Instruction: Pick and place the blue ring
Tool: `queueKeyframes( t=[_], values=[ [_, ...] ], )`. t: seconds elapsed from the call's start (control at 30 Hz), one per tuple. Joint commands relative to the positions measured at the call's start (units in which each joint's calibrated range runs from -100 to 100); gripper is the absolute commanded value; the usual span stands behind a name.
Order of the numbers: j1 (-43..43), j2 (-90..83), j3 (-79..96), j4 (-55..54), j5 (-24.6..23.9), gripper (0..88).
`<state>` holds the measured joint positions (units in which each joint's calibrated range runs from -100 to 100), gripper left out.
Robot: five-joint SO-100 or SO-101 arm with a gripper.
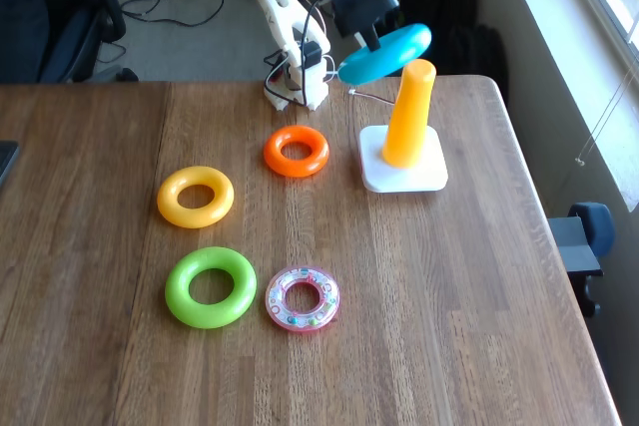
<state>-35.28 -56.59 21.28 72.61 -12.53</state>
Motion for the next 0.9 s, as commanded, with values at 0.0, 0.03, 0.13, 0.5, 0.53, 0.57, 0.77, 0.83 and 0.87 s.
queueKeyframes(
  t=[0.0, 0.03, 0.13, 0.5, 0.53, 0.57, 0.77, 0.83, 0.87],
  values=[
    [-1.2, -1.2, -10.2, -0.2, 0.1, 2.4],
    [-1.4, -1.2, -11.0, -0.2, 0.1, 2.4],
    [-1.7, -1.0, -10.5, -0.1, 0.0, 2.4],
    [-1.9, -1.0, 0.5, -1.0, 0.2, 2.4],
    [-1.9, -1.0, 1.5, -1.0, 0.3, 2.4],
    [-1.9, -1.0, 2.5, -1.0, 0.4, 2.4],
    [-6.6, -1.1, 7.6, -1.0, 2.1, 2.4],
    [-7.7, -1.1, 9.6, -1.1, 2.5, 2.4],
    [-8.2, -1.4, 10.5, -1.5, 2.4, 2.4]
  ],
)
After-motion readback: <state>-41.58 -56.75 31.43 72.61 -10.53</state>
